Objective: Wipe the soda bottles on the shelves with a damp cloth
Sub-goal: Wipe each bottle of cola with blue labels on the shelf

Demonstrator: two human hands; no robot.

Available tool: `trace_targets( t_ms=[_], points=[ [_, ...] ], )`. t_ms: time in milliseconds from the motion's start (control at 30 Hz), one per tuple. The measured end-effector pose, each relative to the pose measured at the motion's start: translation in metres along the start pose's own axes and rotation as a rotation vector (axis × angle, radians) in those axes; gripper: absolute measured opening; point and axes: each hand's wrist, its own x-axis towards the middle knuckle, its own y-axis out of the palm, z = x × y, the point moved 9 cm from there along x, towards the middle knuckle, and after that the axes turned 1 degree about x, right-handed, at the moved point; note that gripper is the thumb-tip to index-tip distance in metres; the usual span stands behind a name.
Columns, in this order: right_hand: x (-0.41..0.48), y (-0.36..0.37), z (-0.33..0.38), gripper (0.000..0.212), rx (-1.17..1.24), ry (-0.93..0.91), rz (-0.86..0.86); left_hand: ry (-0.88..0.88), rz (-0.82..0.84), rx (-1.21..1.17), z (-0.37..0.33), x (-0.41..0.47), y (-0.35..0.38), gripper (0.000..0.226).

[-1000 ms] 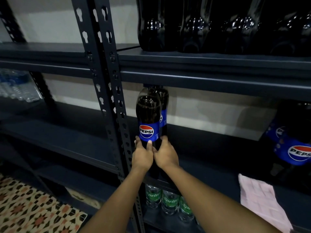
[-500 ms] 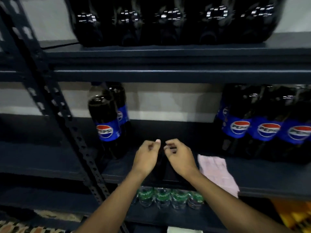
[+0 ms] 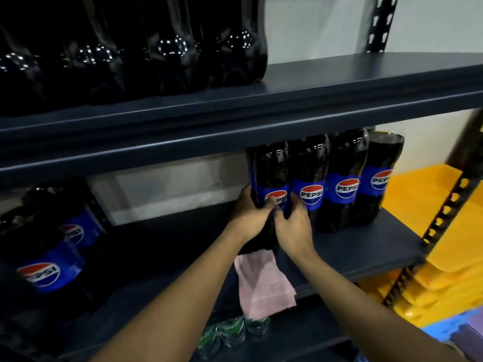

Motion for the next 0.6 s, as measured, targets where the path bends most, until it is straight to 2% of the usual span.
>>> trace_targets(
  t_ms=[233,400,600],
  points=[
    [0.007,0.01,-0.009,0.059,-0.032,0.056,-0.069,-0.015,-0.051,-0.012,0.008,0.009,0.004,0.051],
    [0.003,0.026,-0.001,0.039,-0.046,0.024,-0.028,-0.013,-0.15,0.009,0.021,0.009,-0.023,0.053],
    [-0.008,0.072,0.016,0.031,0.019,-0.024,0.084,-0.026,-0.263,0.008,0.043,0.0,-0.074,0.053]
  ],
)
